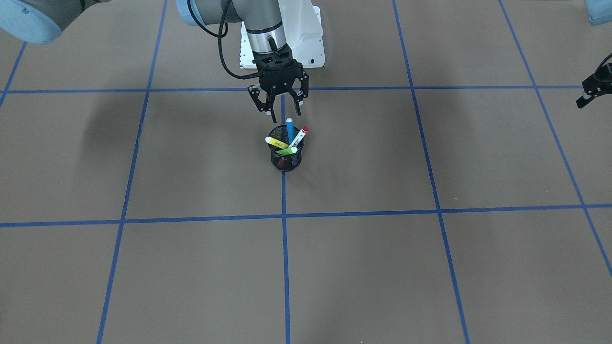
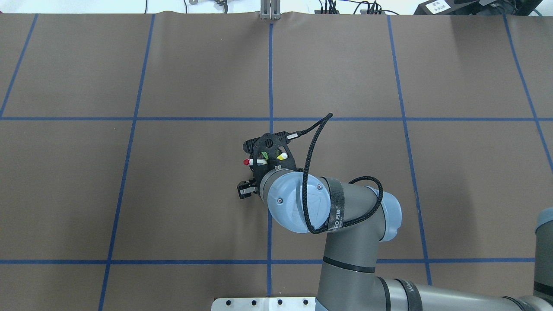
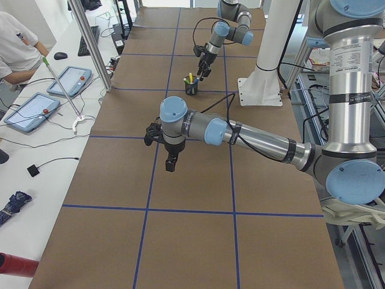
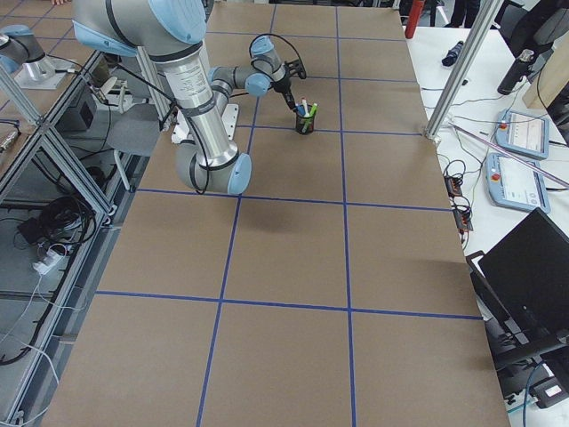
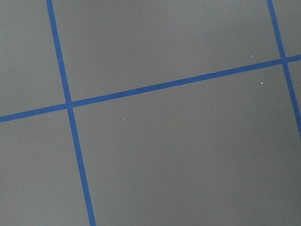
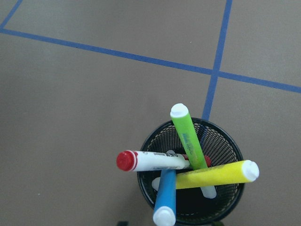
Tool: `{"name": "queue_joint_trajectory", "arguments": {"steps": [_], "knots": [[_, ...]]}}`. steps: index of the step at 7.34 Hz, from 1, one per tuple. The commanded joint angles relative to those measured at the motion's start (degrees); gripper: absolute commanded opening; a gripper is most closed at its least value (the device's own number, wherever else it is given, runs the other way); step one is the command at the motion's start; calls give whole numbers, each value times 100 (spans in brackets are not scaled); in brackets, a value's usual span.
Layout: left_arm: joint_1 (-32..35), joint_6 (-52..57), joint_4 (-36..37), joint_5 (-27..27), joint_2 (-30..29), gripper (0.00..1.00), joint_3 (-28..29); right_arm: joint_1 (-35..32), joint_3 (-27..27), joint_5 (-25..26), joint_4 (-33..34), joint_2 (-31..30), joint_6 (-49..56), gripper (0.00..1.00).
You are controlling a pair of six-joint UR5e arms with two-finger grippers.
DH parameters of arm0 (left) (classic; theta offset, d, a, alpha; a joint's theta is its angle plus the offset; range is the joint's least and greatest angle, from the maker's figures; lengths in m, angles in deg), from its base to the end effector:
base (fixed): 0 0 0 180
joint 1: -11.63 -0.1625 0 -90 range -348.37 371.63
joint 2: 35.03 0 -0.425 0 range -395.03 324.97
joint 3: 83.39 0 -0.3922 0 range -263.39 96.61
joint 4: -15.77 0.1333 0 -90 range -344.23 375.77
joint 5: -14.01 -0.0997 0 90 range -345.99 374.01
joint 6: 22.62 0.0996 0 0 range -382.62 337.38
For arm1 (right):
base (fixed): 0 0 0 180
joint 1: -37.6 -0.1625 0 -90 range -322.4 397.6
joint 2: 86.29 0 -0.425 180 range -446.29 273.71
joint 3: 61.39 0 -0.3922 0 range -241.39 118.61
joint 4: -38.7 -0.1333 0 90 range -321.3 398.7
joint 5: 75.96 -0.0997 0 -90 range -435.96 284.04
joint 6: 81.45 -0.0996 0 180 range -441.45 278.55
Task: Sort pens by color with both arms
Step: 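Close the right gripper on the blue marker inside the cup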
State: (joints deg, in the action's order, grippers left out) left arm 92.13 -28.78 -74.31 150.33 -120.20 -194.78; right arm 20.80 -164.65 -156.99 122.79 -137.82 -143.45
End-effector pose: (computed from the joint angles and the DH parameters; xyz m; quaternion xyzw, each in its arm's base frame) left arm 0.0147 -0.4592 0.5116 0.0788 0.4037 0.0834 0.9077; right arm -0.5733 -0.3285 0.1558 0.2465 -0.4182 -0.0477 0.8730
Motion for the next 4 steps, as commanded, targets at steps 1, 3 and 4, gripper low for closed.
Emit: {"name": "queue_joint_trajectory", "arguments": {"steps": [1,3,4], "knots": [[0,0,0,0,9,100,-32,-6,104,113,-58,3,109,66],[0,-9,9,0,26,100,-76,-7,392,140,-497,63,189,63],[9,-9,9,9,18,100,-102,-7,394,132,-551,99,189,43]]}}
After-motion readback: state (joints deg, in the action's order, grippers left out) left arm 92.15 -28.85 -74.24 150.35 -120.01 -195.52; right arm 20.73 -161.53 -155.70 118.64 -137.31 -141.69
